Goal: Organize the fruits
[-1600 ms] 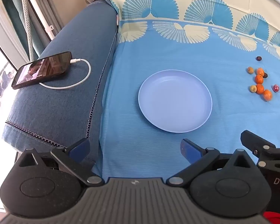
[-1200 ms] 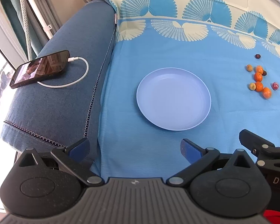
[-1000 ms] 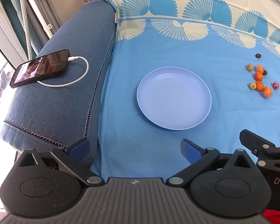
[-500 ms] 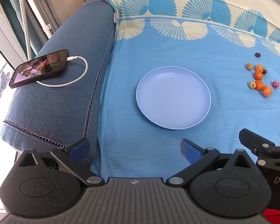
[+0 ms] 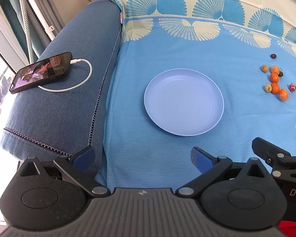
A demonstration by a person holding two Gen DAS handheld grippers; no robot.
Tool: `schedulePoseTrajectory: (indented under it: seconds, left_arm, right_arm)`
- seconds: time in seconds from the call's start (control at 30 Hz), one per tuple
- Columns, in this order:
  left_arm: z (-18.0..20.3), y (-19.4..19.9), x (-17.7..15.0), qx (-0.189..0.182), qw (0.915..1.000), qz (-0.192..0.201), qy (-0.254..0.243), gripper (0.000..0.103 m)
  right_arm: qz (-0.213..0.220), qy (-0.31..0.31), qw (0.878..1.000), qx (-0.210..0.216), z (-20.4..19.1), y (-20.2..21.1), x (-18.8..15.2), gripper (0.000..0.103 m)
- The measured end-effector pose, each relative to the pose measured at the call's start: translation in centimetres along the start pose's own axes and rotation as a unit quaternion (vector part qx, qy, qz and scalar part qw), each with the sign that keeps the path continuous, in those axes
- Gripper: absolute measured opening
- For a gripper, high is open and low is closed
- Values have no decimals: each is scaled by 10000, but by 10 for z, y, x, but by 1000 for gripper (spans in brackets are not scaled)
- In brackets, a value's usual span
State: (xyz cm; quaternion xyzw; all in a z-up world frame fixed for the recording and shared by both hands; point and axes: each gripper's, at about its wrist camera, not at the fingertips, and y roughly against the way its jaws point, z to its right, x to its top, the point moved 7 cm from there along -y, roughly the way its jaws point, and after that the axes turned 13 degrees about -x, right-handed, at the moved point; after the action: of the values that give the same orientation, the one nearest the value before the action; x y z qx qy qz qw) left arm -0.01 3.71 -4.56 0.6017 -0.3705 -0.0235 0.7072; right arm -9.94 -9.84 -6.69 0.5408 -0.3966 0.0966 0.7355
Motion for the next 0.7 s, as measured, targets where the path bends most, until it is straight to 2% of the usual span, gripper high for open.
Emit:
schedulePoseTrajectory:
  seconds: [0.13, 0.37, 0.57, 0.7]
  left_arm:
    - [0, 2, 2, -38, 10000, 79, 13, 103]
    - [21, 2, 15, -122, 9991, 262, -302, 103]
    - [57, -16, 35, -528, 9966, 231, -581, 103]
    - [86, -42, 49, -829, 9947, 3, -614, 103]
  right_arm:
    - [92, -236, 9997, 47, 7, -3, 1, 103]
    - [660, -802, 9945, -144, 45, -9, 11, 103]
    - [778, -1283, 9845, -904, 107, -26, 8, 102]
    - [681, -1697, 9705, -1573, 160, -48, -2, 102]
